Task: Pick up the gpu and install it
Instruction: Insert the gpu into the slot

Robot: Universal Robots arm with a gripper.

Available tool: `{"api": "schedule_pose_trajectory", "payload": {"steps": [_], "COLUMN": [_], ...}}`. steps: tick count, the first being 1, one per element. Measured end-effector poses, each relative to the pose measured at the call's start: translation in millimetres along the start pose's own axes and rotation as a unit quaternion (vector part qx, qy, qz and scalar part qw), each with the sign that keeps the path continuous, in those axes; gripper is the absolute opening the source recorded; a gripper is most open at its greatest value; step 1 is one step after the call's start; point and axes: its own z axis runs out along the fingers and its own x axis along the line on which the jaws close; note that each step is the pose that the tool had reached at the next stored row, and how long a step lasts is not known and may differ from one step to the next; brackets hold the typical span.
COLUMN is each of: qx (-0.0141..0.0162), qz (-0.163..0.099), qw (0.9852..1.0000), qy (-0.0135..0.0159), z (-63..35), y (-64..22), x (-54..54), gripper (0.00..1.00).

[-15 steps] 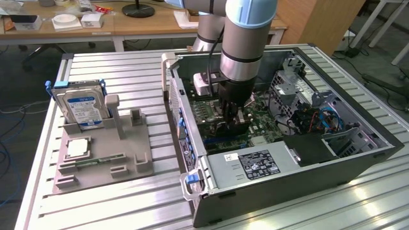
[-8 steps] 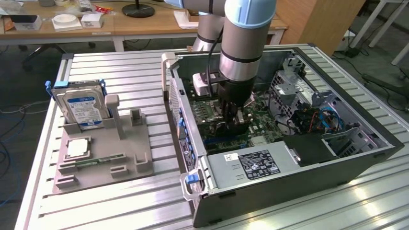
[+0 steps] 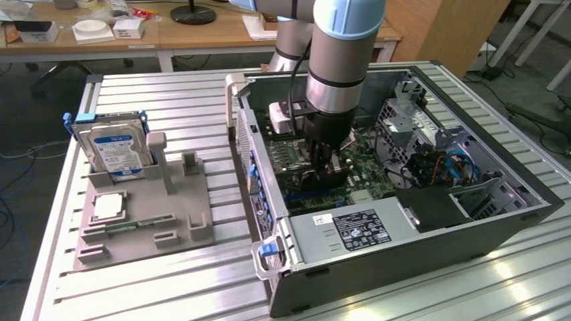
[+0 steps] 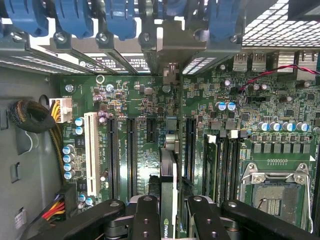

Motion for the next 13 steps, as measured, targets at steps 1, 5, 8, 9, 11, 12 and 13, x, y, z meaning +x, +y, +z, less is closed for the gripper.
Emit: {"api": "schedule_pose_trajectory", "payload": {"steps": [1, 5, 8, 9, 11, 12, 13], "qx": [0.0000, 0.0001, 0.0001, 0.0001, 0.0001, 0.0001, 0.0000], "qz": [0.000, 0.000, 0.000, 0.000, 0.000, 0.000, 0.000], "qw": [1.0000, 1.0000, 1.0000, 1.0000, 1.0000, 1.0000, 1.0000], "qy": [0.0000, -0.0002, -0.0002, -0.0002, -0.0001, -0.0001, 0.0000], "z": [0.0, -2.5, -4.3, -4.3, -4.4, -4.4, -4.5], "y": [0.0, -0.1, -0.2, -0.2, -0.1, -0.1, -0.1], "x": [0.0, 0.0, 0.0, 0.0, 0.0, 0.0, 0.0], "gripper": [0.26, 0.26, 0.26, 0.26, 0.26, 0.26, 0.26]}}
